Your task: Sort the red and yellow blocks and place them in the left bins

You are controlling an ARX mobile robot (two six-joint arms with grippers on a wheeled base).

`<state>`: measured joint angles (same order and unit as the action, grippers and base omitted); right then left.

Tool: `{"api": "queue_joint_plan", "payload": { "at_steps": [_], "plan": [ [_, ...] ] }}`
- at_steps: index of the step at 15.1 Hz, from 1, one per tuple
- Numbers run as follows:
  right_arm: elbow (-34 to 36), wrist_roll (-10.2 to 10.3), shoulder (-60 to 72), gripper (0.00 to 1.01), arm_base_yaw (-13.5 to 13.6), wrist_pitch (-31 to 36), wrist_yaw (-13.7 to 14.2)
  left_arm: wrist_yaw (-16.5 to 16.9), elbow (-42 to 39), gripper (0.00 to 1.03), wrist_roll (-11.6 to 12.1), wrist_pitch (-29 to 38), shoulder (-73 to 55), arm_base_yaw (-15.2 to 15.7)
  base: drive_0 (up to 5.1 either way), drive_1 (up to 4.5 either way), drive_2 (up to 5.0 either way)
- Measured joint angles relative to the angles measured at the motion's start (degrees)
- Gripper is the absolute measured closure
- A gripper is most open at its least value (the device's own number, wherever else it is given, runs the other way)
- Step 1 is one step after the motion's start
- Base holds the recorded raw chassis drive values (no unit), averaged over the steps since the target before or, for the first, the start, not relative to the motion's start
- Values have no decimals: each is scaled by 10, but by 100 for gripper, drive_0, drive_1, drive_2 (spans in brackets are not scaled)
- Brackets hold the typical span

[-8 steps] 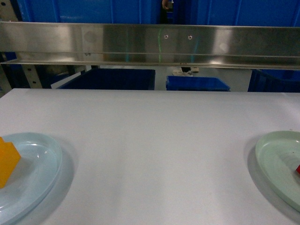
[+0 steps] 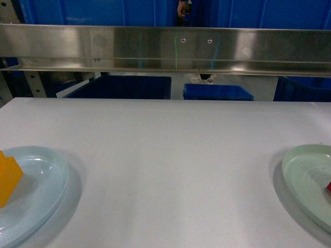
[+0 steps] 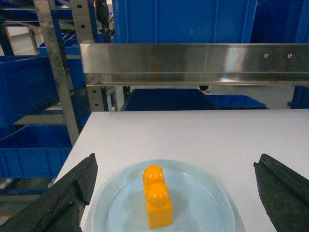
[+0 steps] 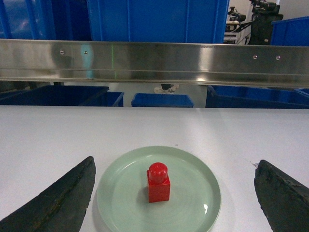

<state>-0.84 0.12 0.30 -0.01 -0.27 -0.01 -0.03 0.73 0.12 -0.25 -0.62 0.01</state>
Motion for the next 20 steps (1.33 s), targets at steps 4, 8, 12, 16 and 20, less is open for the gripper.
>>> {"api": "queue_joint_plan", "payload": {
  "at_steps": [4,8,12,16,20],
  "plan": [
    [0,0,0,3,0,0,0,0,0,5,0,0,0,0,0,0,0],
    [0,0,0,3,0,0,0,0,0,5,0,0,0,0,0,0,0],
    [0,0,0,3,0,0,0,0,0,5,0,0,0,0,0,0,0],
    [0,0,0,3,0,0,0,0,0,5,0,0,0,0,0,0,0],
    [0,0,0,3,0,0,0,0,0,5,0,0,0,0,0,0,0]
  ]
}}
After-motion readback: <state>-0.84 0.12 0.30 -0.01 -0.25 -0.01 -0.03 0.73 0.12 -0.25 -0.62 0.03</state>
